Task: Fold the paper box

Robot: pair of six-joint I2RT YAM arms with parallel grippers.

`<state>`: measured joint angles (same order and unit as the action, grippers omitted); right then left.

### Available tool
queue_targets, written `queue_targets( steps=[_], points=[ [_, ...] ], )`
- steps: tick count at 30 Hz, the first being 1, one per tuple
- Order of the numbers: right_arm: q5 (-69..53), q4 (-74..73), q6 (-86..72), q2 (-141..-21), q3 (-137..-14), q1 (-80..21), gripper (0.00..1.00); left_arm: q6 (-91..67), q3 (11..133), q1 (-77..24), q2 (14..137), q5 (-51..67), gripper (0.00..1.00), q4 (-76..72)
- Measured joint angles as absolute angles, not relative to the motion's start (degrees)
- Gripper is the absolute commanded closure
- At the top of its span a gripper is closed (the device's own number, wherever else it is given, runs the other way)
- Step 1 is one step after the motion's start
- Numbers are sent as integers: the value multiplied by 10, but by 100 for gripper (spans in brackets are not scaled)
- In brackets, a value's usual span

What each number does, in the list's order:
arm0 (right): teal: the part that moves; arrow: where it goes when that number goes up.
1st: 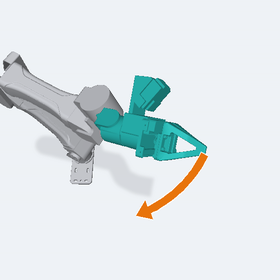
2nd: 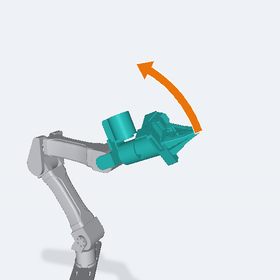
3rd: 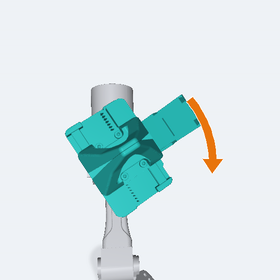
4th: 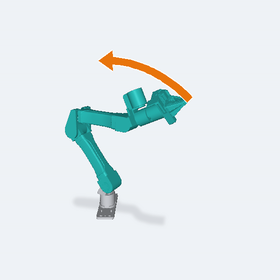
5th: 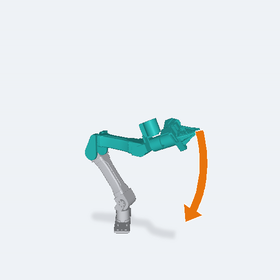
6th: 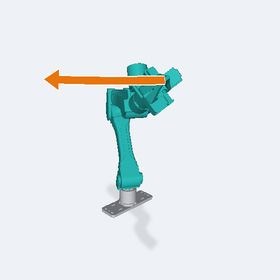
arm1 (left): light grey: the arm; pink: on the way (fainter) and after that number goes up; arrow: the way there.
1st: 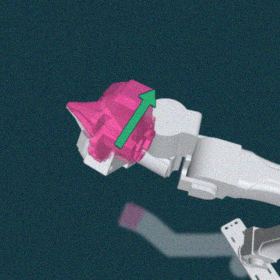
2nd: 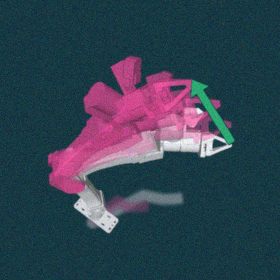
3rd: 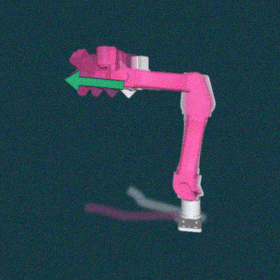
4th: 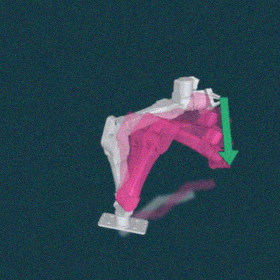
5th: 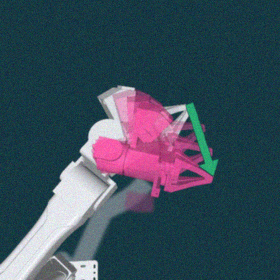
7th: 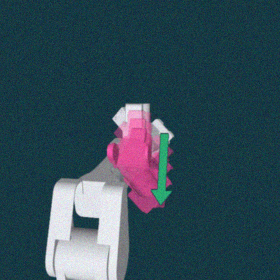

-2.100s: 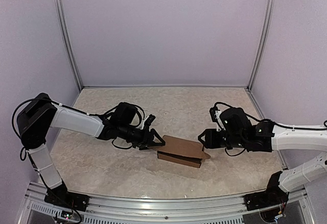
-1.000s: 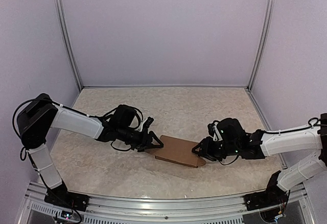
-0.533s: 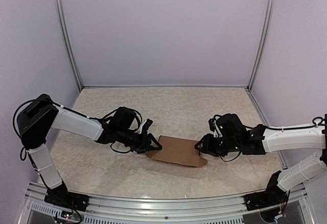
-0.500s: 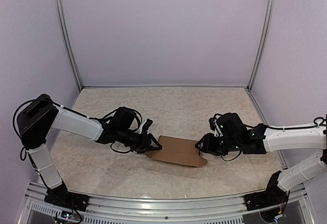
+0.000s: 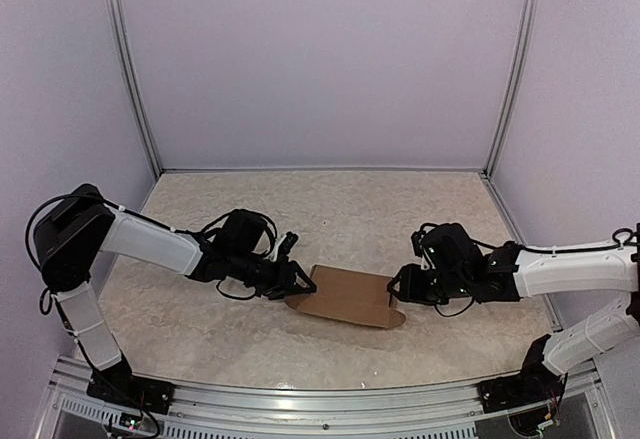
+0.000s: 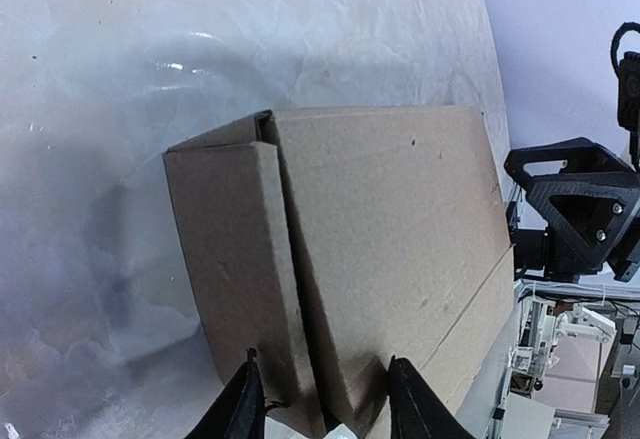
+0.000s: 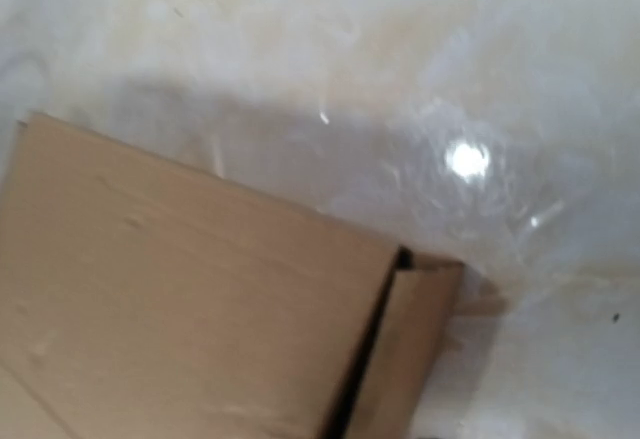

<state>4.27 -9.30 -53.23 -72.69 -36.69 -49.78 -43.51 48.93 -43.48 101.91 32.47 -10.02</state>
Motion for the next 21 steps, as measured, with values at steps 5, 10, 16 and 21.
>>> queue_targets(
  steps=[5,10,16,21],
  points=[
    [26,-57,-541,-769,-346,-498,63,-436,489,-435,1025,323,65,-100],
    [10,-6,-554,-798,-337,-498,73,-437,489,-435,1031,321,71,-98],
    [1,38,-561,-817,-332,-497,80,-438,489,-431,1031,318,75,-98],
    [0,61,-545,-850,-352,-489,82,-444,475,-415,1024,314,76,-109]
  ],
)
